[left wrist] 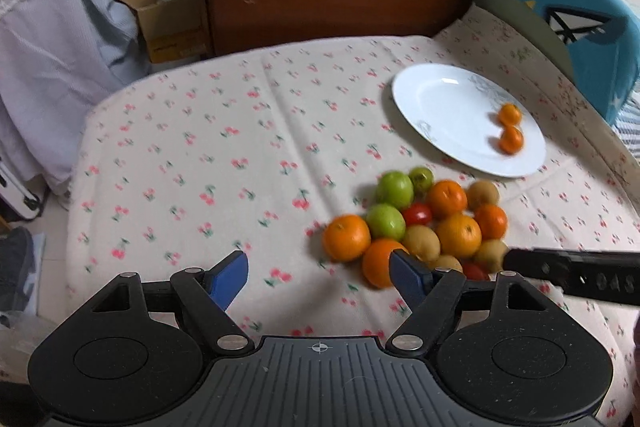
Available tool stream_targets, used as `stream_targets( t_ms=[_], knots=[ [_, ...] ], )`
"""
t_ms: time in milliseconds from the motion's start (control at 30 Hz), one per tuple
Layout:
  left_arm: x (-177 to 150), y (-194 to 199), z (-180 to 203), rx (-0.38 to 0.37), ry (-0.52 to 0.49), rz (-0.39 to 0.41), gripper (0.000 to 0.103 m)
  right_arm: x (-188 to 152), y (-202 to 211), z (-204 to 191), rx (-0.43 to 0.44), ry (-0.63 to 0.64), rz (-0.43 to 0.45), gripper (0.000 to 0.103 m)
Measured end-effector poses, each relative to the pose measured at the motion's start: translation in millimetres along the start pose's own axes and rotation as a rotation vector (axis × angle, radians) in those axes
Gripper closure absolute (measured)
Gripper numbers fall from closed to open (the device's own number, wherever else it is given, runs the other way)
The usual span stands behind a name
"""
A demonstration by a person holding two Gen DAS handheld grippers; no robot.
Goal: Organize fruits
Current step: 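Move both open tools back to the fruit pile, then grasp an orange with the left tool while the right tool grasps a tan fruit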
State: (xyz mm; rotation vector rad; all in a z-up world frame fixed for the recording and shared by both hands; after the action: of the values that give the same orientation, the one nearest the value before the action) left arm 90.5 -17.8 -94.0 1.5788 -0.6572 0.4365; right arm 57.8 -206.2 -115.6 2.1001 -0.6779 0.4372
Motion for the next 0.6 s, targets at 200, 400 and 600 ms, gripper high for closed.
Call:
stream_targets(
  t_ms=[200, 400, 600],
  knots=[
    [-6.4, -6.6, 12.7, -0.039, -0.038, 0.006, 0.034, 0.3, -7.8, 2.8, 0.014, -0.034, 0.004, 0.068],
    [-10.0, -17.2, 19.4, -0.097, -0.018, -0.023, 0.040, -1.4, -15.6, 1.0, 0.026, -0.035, -0.006, 0.068],
    [-9.7, -24.3, 20.2, -0.121, 0.018, -0.028, 0.044, -2.1, -18.1, -1.7, 0.031, -0.024, -0.005, 0.070]
  ],
)
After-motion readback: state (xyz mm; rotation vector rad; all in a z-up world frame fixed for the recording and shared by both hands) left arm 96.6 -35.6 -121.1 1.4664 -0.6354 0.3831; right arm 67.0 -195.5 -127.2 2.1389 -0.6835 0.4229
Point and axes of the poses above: each gripper's, at about its wrist camera, not at the fingertips, and y roughly against the way its jaws point, z to its right, x to its top, the point moved 6 cm from there along -y, roughly the way its jaws point, and after that the axes turned 12 degrees about x, right-handed, at the moved point
